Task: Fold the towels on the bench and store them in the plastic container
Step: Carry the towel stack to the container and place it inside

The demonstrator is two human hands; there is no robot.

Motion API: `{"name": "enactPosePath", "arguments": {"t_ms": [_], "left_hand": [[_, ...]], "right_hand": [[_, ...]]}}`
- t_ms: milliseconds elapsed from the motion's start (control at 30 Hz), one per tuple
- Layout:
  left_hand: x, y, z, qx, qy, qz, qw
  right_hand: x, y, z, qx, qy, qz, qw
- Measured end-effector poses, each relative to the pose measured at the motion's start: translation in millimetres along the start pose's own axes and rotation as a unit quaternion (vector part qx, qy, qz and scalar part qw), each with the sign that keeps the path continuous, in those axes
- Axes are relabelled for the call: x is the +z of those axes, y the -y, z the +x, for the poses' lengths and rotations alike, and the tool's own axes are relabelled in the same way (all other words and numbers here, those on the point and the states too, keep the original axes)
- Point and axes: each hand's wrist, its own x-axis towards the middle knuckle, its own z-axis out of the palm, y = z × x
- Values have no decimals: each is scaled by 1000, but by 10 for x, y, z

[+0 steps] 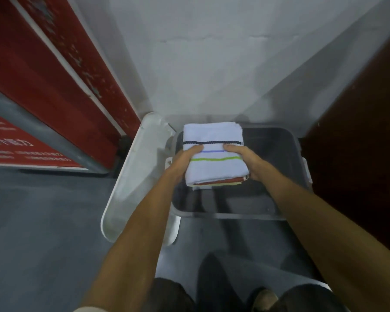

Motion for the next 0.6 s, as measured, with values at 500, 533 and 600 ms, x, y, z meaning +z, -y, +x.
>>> {"name": "enactPosePath", "arguments": {"t_ms": [500,533,600], "left_hand": [[-123,1086,1566,-42,-90,22,995],[-151,1105,1614,-43,-96,26,994],[-199,1147,1696,-49,-106,31,993]], "right_hand": [[-428,-1103,1726,11,-11,42,999],[-415,-1127,1784,13,-9,44,999],[-388,-1171,1870,23,0,45,999]]}}
